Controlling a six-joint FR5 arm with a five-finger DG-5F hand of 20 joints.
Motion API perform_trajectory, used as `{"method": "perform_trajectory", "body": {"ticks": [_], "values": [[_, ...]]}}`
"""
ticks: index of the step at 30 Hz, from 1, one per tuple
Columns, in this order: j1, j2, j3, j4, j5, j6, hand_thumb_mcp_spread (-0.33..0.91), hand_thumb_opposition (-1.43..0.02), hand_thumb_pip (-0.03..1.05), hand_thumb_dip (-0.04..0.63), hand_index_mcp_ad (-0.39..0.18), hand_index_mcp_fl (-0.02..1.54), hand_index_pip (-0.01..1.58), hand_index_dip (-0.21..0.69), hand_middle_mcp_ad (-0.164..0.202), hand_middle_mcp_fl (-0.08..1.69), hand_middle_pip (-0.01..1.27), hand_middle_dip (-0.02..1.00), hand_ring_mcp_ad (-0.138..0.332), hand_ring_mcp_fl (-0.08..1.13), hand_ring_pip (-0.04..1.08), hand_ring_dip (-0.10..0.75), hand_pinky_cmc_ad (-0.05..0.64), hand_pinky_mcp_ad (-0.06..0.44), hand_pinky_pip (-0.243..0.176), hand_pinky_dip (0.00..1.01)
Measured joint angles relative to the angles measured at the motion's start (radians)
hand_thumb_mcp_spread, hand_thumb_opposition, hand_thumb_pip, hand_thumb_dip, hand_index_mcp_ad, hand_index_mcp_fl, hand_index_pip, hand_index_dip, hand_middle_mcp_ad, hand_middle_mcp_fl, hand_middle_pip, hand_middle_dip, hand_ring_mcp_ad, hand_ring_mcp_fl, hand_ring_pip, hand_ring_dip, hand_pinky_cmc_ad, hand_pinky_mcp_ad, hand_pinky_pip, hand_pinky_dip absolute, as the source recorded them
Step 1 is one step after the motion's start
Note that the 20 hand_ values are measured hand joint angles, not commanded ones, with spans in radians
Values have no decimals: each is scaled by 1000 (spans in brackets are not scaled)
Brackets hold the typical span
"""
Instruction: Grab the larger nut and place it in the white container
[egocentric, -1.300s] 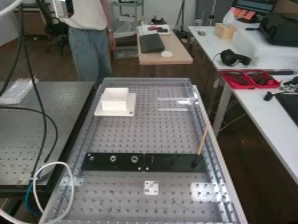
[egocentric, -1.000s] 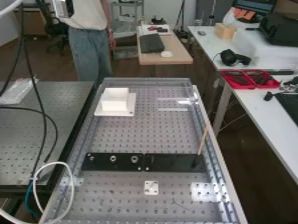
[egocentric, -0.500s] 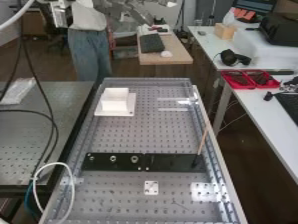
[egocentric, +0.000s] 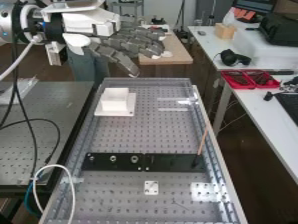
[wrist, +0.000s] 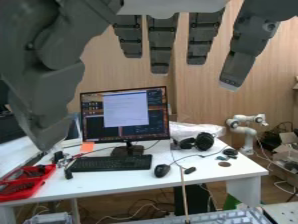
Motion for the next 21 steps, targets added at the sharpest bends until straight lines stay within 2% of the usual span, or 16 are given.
{"method": "perform_trajectory", "body": {"ticks": [6, 12, 14, 17, 21], "values": [[-43, -25, -61, 91, -39, -5, 206, -787, 634, 126, -37, 35, 264, -133, 61, 101, 133, 236, 176, 14, 99, 157, 377, 344, -91, 682], [-53, -53, -106, 153, -15, 16, 206, -803, 648, 141, -37, 37, 417, -143, 61, 103, 136, 236, 178, 14, 99, 157, 377, 344, -91, 682], [-54, -64, -114, 159, -6, 23, 209, -806, 712, 159, -37, 35, 480, -143, 61, 103, 134, 239, 178, 14, 99, 157, 377, 344, -91, 682], [-59, -84, -127, 181, -12, 20, 222, -819, 719, 162, -38, 24, 579, -143, 63, 101, 134, 236, 178, 12, 98, 157, 375, 340, -91, 682], [-88, -117, -130, 195, -63, 9, 227, -833, 719, 175, -86, 24, 724, -143, 56, 103, 134, 236, 176, 12, 98, 157, 375, 344, -91, 682]]}}
